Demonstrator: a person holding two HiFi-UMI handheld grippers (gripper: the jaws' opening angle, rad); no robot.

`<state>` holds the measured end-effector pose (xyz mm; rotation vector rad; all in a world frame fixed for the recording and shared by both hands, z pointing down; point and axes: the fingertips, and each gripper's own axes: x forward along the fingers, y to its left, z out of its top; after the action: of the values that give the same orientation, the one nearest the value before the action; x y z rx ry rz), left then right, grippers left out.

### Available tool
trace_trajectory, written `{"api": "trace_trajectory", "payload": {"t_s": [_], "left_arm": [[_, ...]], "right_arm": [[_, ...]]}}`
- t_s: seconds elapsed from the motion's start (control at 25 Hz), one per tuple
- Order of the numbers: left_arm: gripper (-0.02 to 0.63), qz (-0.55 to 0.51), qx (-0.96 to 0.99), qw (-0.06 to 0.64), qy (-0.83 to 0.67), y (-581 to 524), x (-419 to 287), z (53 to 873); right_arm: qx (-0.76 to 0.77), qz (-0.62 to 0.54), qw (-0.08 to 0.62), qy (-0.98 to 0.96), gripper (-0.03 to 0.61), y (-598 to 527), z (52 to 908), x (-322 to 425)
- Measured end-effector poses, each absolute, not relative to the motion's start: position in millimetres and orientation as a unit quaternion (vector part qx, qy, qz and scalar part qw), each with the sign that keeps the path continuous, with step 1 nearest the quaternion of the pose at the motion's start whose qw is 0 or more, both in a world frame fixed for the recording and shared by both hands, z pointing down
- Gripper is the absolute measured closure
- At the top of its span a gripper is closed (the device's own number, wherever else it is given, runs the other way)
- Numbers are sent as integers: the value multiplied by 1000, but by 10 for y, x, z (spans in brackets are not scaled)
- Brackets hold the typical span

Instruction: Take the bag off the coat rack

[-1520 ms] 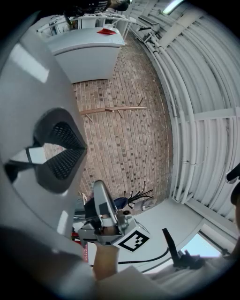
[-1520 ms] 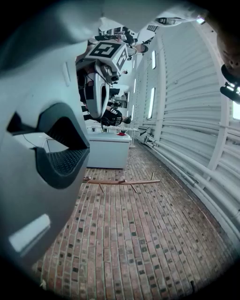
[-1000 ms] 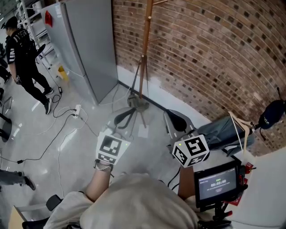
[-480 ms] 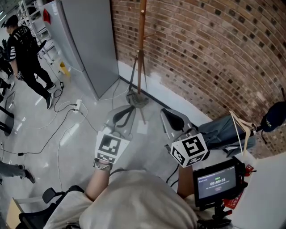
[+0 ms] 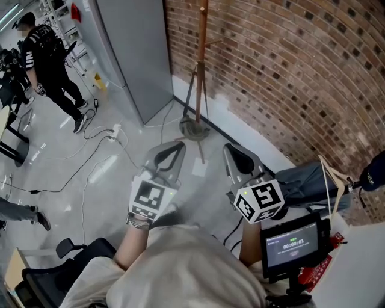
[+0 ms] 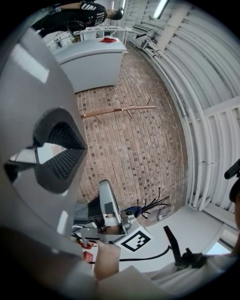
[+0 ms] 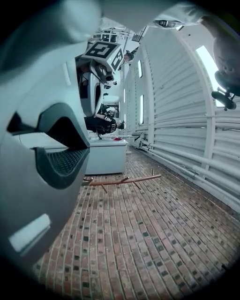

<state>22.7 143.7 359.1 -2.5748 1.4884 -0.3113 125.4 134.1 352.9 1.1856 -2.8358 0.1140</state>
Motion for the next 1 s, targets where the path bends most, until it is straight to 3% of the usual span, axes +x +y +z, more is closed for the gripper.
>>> {"api": "trace_trajectory", "payload": {"t_s": [0.52,1.0], "left_arm": [[614,-83,-875,68,471,900,364,3691],[614,-77,-894,58,437,-225,47,3699]], "right_arm": [[405,31,50,-912,577,880,3604,1344],[451,39,54,-890,576,-116,3550,1133]]}}
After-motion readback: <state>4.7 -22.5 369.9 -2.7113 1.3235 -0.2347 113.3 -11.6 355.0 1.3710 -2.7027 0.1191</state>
